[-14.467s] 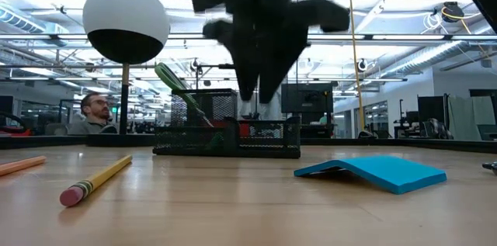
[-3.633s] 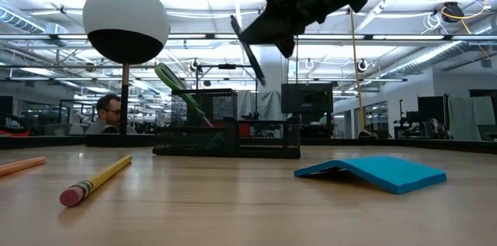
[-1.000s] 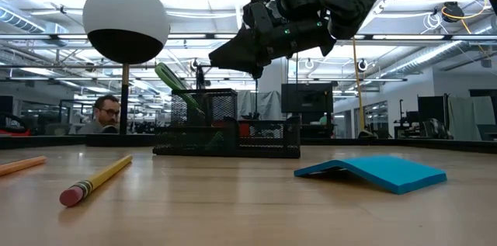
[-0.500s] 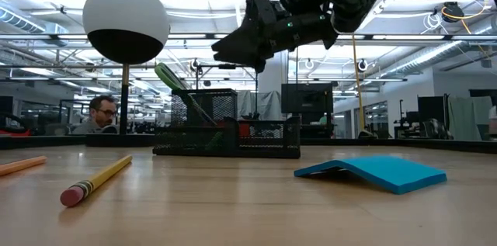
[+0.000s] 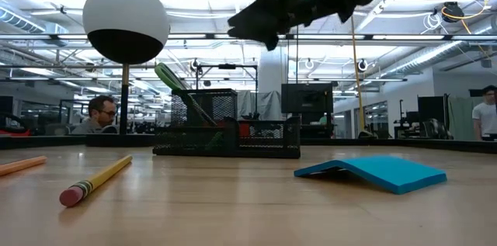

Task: Pick and place office supplies into organizer
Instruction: Put the black pen into the black desk organizer

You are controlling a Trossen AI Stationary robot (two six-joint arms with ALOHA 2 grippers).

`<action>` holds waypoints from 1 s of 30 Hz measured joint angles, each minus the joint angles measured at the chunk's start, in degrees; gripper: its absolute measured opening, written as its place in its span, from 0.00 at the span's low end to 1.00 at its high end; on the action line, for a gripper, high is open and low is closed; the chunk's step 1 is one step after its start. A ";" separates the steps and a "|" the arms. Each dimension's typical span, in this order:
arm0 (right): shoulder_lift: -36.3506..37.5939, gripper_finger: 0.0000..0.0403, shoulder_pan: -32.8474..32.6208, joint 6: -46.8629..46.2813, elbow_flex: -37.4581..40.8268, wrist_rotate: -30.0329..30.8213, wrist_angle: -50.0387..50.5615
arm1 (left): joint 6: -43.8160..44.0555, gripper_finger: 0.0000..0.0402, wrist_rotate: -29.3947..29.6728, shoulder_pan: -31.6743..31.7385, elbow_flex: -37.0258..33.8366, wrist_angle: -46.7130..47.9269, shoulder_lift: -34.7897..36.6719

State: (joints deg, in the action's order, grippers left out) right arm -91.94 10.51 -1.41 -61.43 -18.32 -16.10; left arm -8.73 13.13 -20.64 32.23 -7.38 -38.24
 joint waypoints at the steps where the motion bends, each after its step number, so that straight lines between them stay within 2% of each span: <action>1: 0.88 0.36 -0.37 0.46 0.00 0.04 1.54 | -0.46 0.33 0.00 -0.01 0.00 0.00 0.00; 13: 10.95 0.35 -5.52 1.37 0.02 0.75 14.07 | -5.41 0.33 -0.06 0.00 0.00 -0.28 0.00; 21: 18.95 0.35 -11.96 -2.46 0.04 13.15 29.95 | -6.38 0.33 -0.13 -0.02 0.00 -0.53 0.00; 30: 24.01 0.35 -18.88 -10.15 0.04 18.51 35.31 | -7.80 0.33 -0.19 -0.04 0.00 -2.40 0.01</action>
State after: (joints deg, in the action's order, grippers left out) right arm -67.93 -8.37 -11.56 -61.39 0.18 19.21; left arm -16.53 12.94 -20.69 32.23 -9.78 -38.23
